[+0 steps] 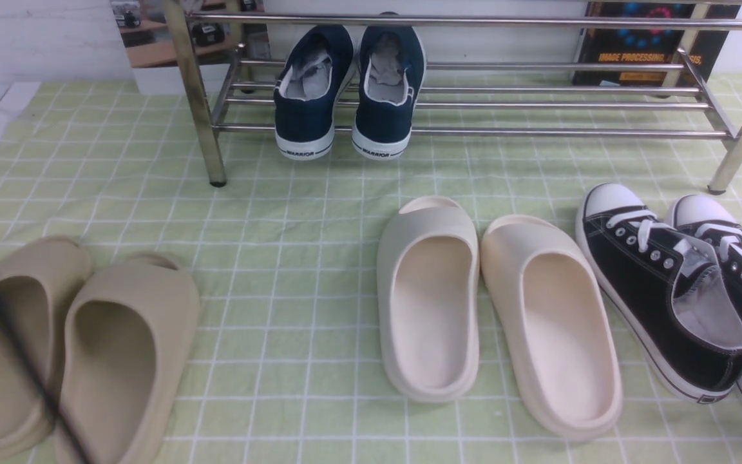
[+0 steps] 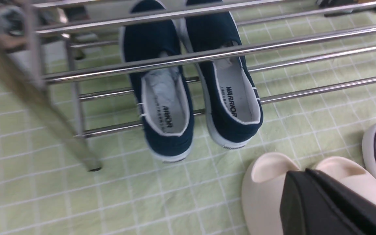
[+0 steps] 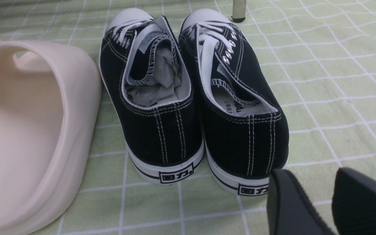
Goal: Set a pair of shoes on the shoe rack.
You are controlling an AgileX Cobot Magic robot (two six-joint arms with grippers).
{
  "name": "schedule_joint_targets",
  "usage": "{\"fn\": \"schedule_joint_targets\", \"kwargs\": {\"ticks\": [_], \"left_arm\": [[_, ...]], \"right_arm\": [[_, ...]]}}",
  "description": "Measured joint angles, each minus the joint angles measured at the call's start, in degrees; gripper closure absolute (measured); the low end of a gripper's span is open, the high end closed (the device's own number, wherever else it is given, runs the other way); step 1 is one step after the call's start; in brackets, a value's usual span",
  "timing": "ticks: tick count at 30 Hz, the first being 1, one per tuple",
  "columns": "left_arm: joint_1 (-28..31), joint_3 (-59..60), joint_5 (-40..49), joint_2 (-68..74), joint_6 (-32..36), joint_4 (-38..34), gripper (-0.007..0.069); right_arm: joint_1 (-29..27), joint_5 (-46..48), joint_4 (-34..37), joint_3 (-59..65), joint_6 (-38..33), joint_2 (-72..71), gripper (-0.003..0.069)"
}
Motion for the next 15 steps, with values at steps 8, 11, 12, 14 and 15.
{"fn": "schedule_joint_targets", "kwargs": {"ticks": [8, 11, 12, 14, 15], "left_arm": [[0.0, 9.8, 0.6, -18.3, -1.6, 2.5, 0.0638], [0.0, 22.3, 0.6, -28.7, -2.8, 1.7, 0.0638], [0.0, 27.7, 0.6, -32.5, -3.5, 1.4, 0.0638], [0.0, 32.2, 0.6, -35.7, -4.1, 1.2, 0.0638], [0.0, 39.6, 0.2, -40.8, -5.0, 1.1, 0.0638]], "right_arm": [[0.0, 0.0, 0.0, 0.0, 0.0, 0.0, 0.0413], [0.0, 0.0, 0.0, 0.0, 0.0, 0.0, 0.0413], [0.0, 0.0, 0.0, 0.0, 0.0, 0.0, 0.0413], [0.0, 0.0, 0.0, 0.0, 0.0, 0.0, 0.0413], [0.0, 0.0, 0.0, 0.0, 0.0, 0.0, 0.0413]]}}
